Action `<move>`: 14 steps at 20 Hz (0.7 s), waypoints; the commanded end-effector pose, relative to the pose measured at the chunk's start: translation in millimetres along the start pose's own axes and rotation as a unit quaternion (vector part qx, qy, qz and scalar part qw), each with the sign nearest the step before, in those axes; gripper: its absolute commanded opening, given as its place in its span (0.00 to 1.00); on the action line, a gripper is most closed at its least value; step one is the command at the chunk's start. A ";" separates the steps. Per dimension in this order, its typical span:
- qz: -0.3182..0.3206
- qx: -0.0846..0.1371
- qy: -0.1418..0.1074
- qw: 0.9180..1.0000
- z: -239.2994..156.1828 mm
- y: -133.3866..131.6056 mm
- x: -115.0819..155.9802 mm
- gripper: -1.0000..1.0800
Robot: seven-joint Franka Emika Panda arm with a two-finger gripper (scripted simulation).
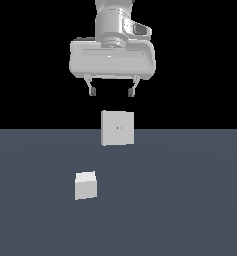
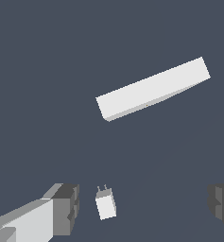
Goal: Plug the charger into the wall socket.
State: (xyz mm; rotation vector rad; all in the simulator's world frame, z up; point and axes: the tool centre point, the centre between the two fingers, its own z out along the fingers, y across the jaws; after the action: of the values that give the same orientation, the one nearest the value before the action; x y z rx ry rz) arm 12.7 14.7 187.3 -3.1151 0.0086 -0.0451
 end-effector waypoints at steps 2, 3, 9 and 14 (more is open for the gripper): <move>0.000 0.000 0.000 1.000 0.2 0.1 -0.1 0.96; -0.001 0.000 0.000 1.000 0.4 -0.3 -0.5 0.96; -0.009 0.000 0.004 1.000 7.6 -3.2 -8.1 0.96; -0.024 0.000 0.010 1.000 20.5 -8.3 -21.9 0.96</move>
State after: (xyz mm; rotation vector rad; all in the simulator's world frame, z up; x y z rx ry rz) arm -3.9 21.8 170.9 -3.1154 -0.0501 -0.0713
